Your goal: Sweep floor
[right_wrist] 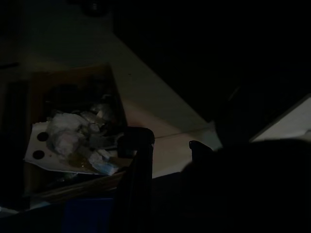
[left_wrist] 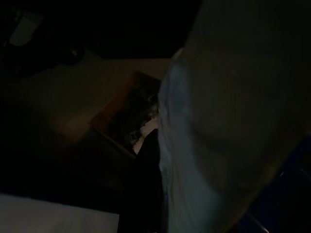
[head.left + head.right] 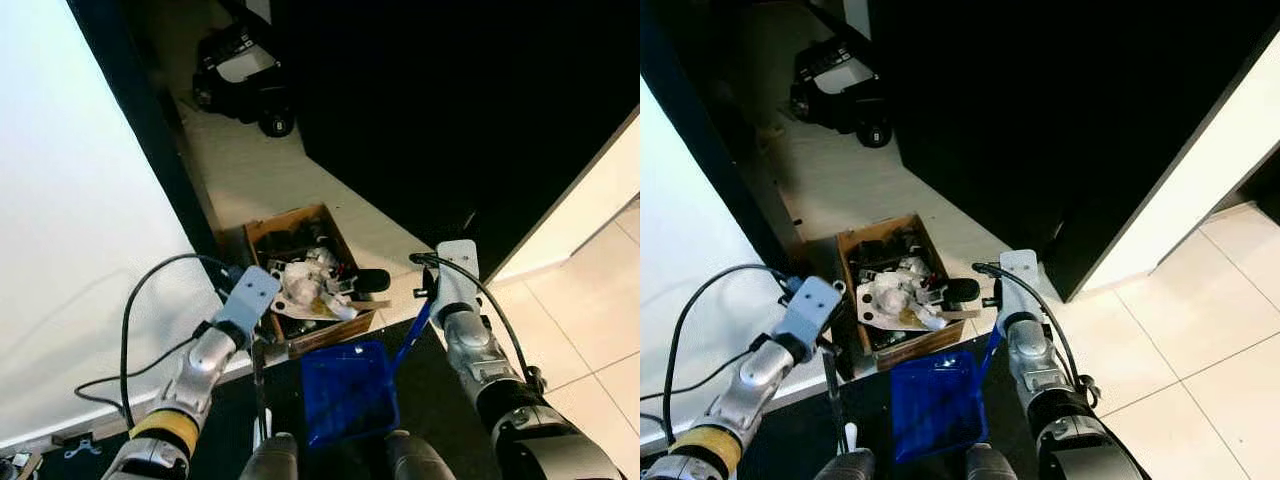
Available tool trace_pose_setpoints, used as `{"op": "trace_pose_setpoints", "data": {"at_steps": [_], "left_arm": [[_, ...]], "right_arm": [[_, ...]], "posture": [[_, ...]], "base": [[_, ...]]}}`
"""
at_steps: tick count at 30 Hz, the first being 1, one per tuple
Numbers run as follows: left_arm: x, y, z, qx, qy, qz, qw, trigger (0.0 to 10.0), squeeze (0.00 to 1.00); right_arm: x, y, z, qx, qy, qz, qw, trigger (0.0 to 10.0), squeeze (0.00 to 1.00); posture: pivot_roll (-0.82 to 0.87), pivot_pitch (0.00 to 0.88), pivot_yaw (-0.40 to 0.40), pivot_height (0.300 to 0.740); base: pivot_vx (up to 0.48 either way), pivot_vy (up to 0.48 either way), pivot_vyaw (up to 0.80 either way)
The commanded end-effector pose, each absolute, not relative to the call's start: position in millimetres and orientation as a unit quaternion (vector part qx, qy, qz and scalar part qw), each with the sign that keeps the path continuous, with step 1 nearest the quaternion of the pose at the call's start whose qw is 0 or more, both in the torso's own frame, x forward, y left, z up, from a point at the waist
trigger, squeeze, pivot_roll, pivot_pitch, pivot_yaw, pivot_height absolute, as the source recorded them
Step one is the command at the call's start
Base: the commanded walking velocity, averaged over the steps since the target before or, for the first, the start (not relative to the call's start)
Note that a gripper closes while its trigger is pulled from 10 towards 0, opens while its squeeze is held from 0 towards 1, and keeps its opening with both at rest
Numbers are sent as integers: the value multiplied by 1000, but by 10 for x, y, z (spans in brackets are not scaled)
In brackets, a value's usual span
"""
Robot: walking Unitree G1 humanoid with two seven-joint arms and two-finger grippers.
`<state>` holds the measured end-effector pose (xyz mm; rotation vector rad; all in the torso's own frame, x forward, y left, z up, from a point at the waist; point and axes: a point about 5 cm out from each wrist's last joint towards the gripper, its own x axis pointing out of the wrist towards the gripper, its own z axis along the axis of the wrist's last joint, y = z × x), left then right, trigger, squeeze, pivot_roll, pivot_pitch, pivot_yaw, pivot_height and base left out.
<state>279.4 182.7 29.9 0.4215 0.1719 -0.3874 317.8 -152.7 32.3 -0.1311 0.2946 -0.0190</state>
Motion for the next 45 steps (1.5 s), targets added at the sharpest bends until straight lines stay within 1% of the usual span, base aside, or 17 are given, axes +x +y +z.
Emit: {"op": "trace_pose_setpoints", "data": {"at_steps": [1, 4, 8, 11, 12, 20, 29, 33, 35, 36, 37, 38, 39, 40, 41, 43, 45], "left_arm": [[2765, 1876, 258, 212, 91, -177, 957, 10000, 0], [2846, 1838, 297, 188, 76, -132, 970, 10000, 0], [2901, 1765, 328, 174, 65, -121, 975, 10000, 0], [2979, 1587, 376, 144, 52, -124, 981, 10000, 0], [2979, 1587, 376, 144, 52, -124, 981, 10000, 0], [2993, 1147, 359, 97, 52, -166, 980, 10000, 0], [3011, 903, 414, 41, 47, -177, 982, 10000, 0], [3052, 1034, 542, 51, 13, -175, 983, 10000, 0], [3067, 1249, 605, 92, -2, -160, 983, 10000, 0], [3067, 1249, 605, 92, -2, -160, 983, 10000, 0], [3060, 1395, 635, 110, -8, -146, 983, 10000, 0], [3060, 1395, 635, 110, -8, -146, 983, 10000, 0], [3043, 1572, 646, 124, -5, -124, 984, 10000, 0], [3043, 1572, 646, 124, -5, -124, 984, 10000, 0], [2981, 1806, 660, 130, 2, -96, 987, 10000, 0], [2858, 2085, 672, 138, 17, -62, 988, 10000, 0], [2769, 2171, 662, 139, 27, -50, 989, 10000, 0]], "right_arm": [[3075, -1717, 182, -108, 186, -33, 976, 10000, 0], [3055, -1607, 159, -149, 182, 31, 971, 10000, 0], [3015, -1482, 124, -172, 180, 91, 964, 10000, 0], [2972, -1352, 95, -176, 178, 137, 958, 10000, 0], [2972, -1352, 95, -176, 178, 137, 958, 10000, 0], [2954, -1225, 90, -167, 175, 161, 957, 10000, 0], [2948, -1283, 77, -152, 183, 146, 960, 10000, 0], [2961, -1303, 85, -150, 183, 140, 962, 10000, 0], [2962, -1305, 84, -147, 184, 137, 962, 10000, 0], [2962, -1305, 84, -147, 184, 137, 962, 10000, 0], [2962, -1304, 82, -146, 184, 136, 962, 10000, 0], [2962, -1304, 82, -146, 184, 136, 962, 10000, 0], [2962, -1300, 80, -145, 185, 136, 962, 10000, 0], [2962, -1300, 80, -145, 185, 136, 962, 10000, 0], [2967, -1288, 83, -143, 185, 136, 963, 10000, 0], [2977, -1271, 91, -139, 184, 136, 963, 10000, 0], [2983, -1263, 98, -136, 182, 136, 964, 10000, 0]], "posture": [[100, 122, -36, 740], [85, 134, -41, 740], [77, 139, -45, 740], [76, 142, -47, 740], [76, 142, -47, 740], [60, 152, -41, 740], [64, 149, -32, 740], [81, 144, -26, 740], [92, 140, -25, 740], [92, 140, -25, 740], [103, 136, -23, 740], [103, 136, -23, 740], [114, 133, -23, 740], [114, 133, -23, 740], [129, 124, -22, 740], [142, 117, -22, 740], [146, 113, -21, 740]], "base": [[0, 0, 0], [0, 0, 0], [0, 0, 0], [0, 0, 0], [0, 0, 0], [0, 0, 0], [0, 0, 0], [0, 0, 0], [0, 0, 0], [0, 0, 0], [0, 0, 0], [0, 0, 0], [0, 0, 0], [0, 0, 0], [0, 0, 0], [0, 0, 0], [0, 0, 0]]}}
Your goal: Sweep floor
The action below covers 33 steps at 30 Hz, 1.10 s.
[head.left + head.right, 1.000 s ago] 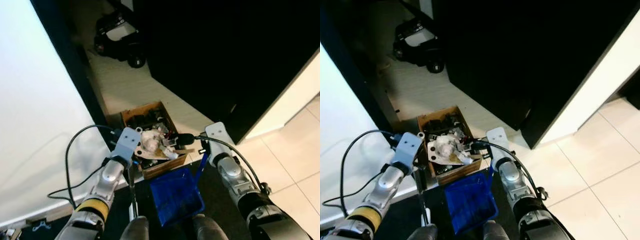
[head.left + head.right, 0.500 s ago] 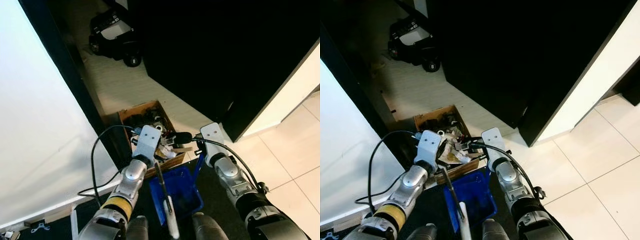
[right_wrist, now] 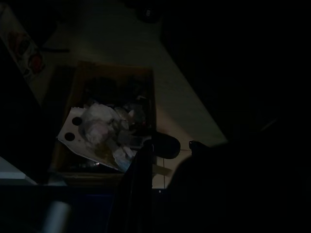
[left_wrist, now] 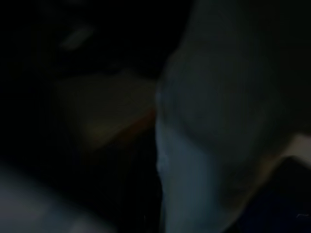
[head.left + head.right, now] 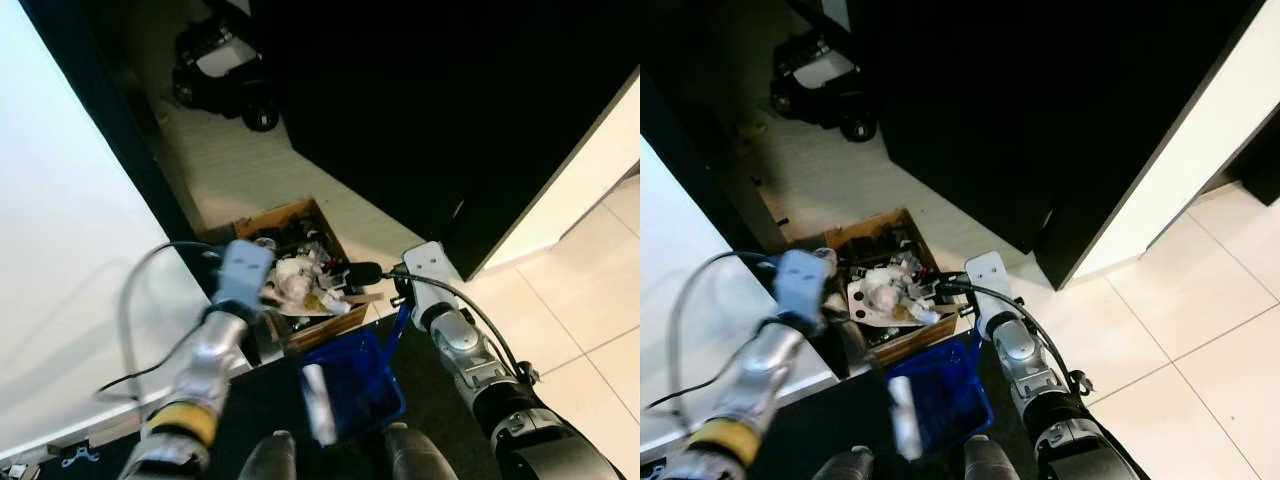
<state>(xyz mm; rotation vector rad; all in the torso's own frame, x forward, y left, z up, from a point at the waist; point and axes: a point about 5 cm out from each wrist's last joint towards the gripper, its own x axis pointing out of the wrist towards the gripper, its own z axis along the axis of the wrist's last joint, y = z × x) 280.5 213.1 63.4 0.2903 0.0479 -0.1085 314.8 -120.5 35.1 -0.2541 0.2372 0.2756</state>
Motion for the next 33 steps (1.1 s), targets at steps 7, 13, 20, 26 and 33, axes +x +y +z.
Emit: {"op": "trace_pose_setpoints", "data": {"at_steps": [7, 13, 20, 26, 33], "left_arm": [[2492, 2240, 631, 135, 44, -16, 990, 10000, 0], [2459, 2261, 575, 118, 55, 22, 991, 10000, 0], [2479, 2296, 591, 121, 65, 59, 989, 10000, 0], [2443, 2308, 703, 96, 62, 65, 991, 10000, 0], [2476, 2283, 765, 99, 63, 63, 991, 10000, 0]], "right_arm": [[3007, -1246, 129, -126, 173, 136, 967, 10000, 0], [3007, -1210, 138, -118, 168, 137, 969, 10000, 0], [3018, -1126, 195, -85, 145, 140, 976, 10000, 0], [2964, -949, 319, -12, 96, 156, 983, 10000, 0], [3028, -1033, 426, 64, 78, 112, 989, 10000, 0]], "posture": [[163, 97, -18, 740], [159, 86, -14, 740], [142, 82, -2, 740], [129, 98, 16, 740], [136, 99, 16, 740]], "base": [[0, 0, 0], [0, 0, 0], [0, 0, 0], [0, 0, 0], [0, 0, 0]]}}
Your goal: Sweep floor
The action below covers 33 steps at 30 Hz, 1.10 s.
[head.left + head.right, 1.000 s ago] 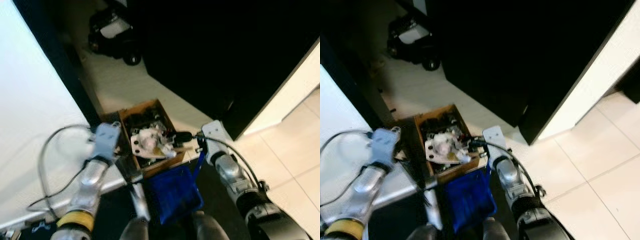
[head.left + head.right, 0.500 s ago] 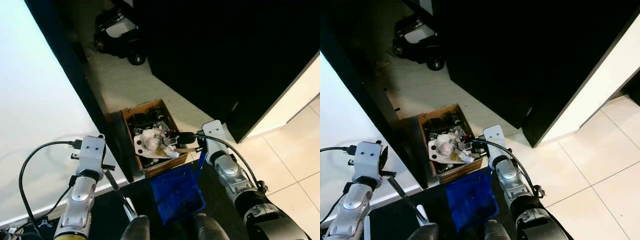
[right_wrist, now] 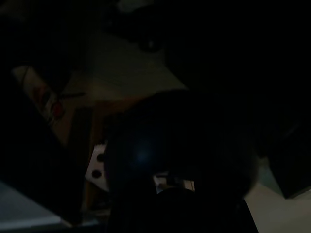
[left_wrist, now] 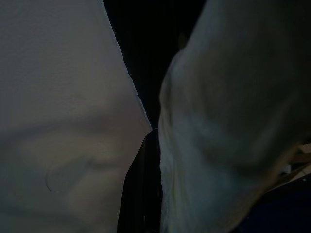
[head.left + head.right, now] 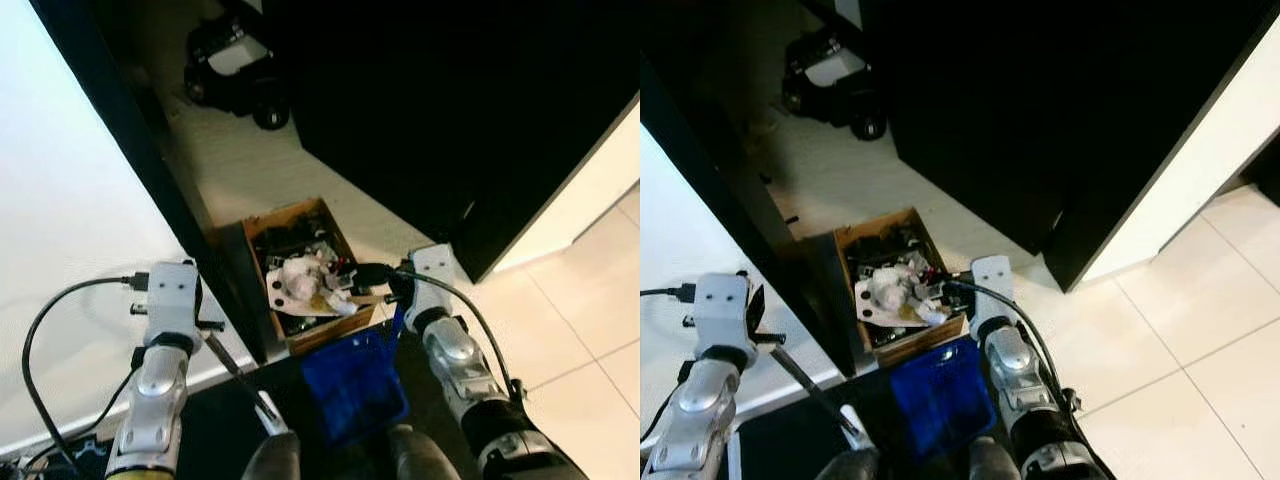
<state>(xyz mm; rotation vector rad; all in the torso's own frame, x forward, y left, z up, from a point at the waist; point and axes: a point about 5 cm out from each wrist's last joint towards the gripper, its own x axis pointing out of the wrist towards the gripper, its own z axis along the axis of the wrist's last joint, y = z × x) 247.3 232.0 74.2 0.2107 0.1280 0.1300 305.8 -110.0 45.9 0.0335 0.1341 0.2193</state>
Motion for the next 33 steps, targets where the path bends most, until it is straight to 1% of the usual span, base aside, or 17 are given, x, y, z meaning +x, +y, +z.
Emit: {"op": "trace_pose_setpoints", "data": {"at_steps": [1, 4, 7, 9, 12, 14, 17, 21, 24, 26, 30, 33], "left_arm": [[2481, 2277, 793, 98, 58, 61, 992, 10000, 0], [2478, 2275, 806, 97, 58, 61, 992, 10000, 0], [2444, 2280, 829, 103, 55, 66, 991, 10000, 0], [2420, 2288, 848, 104, 53, 72, 991, 10000, 0], [2411, 2293, 859, 105, 52, 73, 990, 10000, 0], [2403, 2318, 898, 117, 47, 74, 989, 10000, 0], [2408, 2371, 936, 124, 42, 82, 988, 10000, 0], [2405, 2421, 967, 123, 38, 92, 987, 10000, 0], [2368, 2493, 995, 125, 37, 105, 986, 10000, 0], [2364, 2499, 993, 125, 38, 106, 986, 10000, 0], [2344, 2503, 961, 129, 43, 106, 985, 10000, 0], [2336, 2460, 925, 130, 46, 100, 985, 10000, 0]], "right_arm": [[3057, -1088, 468, 67, 69, 106, 990, 10000, 0], [3062, -1115, 489, 65, 65, 105, 990, 10000, 0], [3050, -1217, 550, 56, 52, 109, 991, 10000, 0], [2996, -1225, 557, 45, 52, 135, 988, 10000, 0], [2961, -1216, 546, 38, 57, 152, 986, 10000, 0], [2884, -1194, 499, 19, 67, 190, 979, 10000, 0], [2886, -1191, 497, 15, 69, 199, 977, 10000, 0], [2916, -1195, 516, 16, 67, 198, 978, 10000, 0], [2971, -1186, 555, 21, 69, 188, 980, 10000, 0], [2970, -1185, 556, 21, 71, 187, 980, 10000, 0], [2996, -1234, 516, 15, 87, 159, 983, 10000, 0], [3025, -1260, 497, 26, 94, 138, 986, 10000, 0]], "posture": [[141, 98, 13, 740], [142, 98, 10, 740], [151, 94, -1, 740], [158, 92, -5, 740], [162, 92, -8, 740], [162, 88, -16, 740], [171, 82, -22, 740], [177, 77, -25, 740], [188, 57, -29, 740], [188, 57, -29, 740], [189, 39, -29, 740], [190, 23, -26, 740]], "base": [[0, 0, 0], [0, 0, 0], [0, 0, 0], [0, 0, 0], [0, 0, 0], [0, 0, 0], [0, 0, 0], [0, 0, 0], [0, 0, 0], [0, 0, 0], [0, 0, 0], [0, 0, 0]]}}
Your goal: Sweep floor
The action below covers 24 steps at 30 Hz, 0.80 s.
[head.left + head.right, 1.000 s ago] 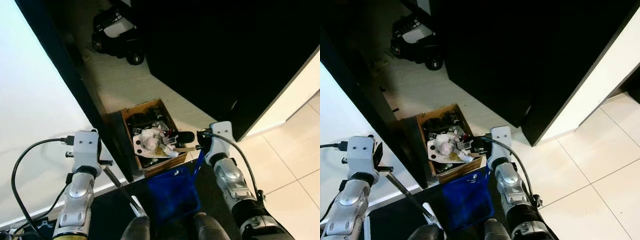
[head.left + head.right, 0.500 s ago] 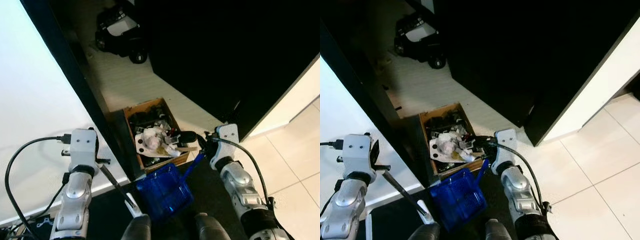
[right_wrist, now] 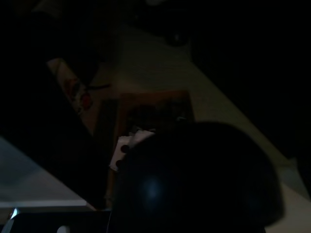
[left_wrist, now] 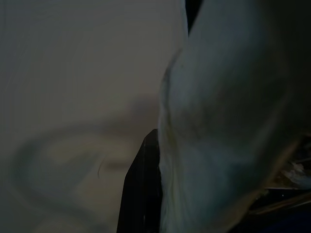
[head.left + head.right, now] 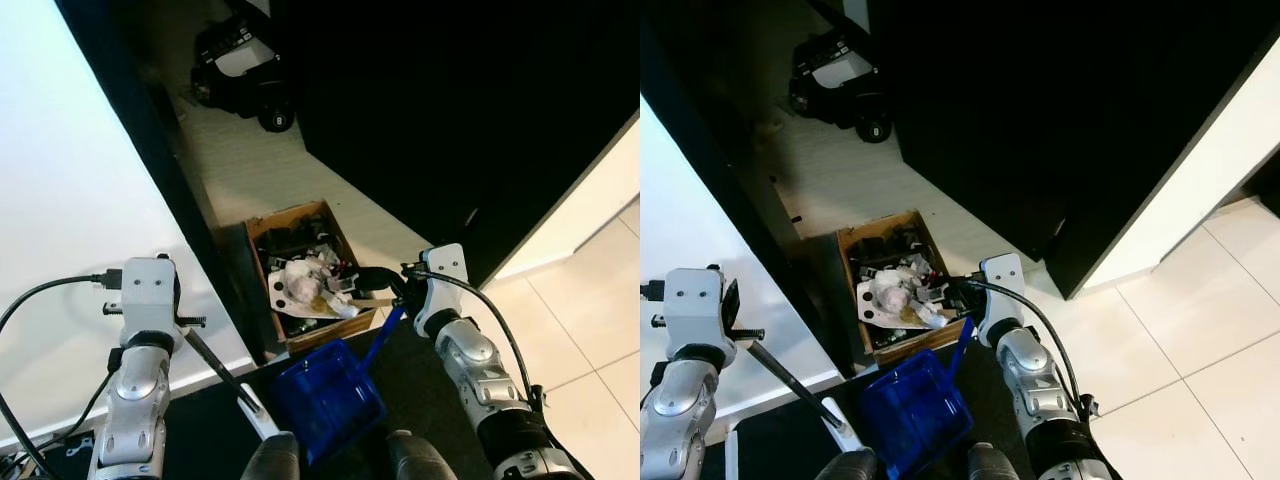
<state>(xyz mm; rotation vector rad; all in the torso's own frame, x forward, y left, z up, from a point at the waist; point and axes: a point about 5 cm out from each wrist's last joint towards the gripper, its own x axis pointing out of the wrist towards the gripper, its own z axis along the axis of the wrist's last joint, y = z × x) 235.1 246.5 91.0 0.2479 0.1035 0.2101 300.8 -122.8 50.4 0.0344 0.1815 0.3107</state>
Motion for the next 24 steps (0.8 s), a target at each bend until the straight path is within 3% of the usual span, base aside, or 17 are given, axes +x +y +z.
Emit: {"op": "trace_pose_setpoints", "data": {"at_steps": [1, 24], "left_arm": [[2336, 2460, 925, 130, 46, 100, 985, 10000, 0], [2340, 2374, 860, 134, 57, 80, 986, 10000, 0]], "right_arm": [[3025, -1260, 497, 26, 94, 138, 986, 10000, 0], [3029, -1222, 447, 33, 100, 125, 987, 10000, 0]], "posture": [[190, 23, -26, 740], [182, 4, 11, 740]], "base": [[0, 0, 0], [0, 0, 0]]}}
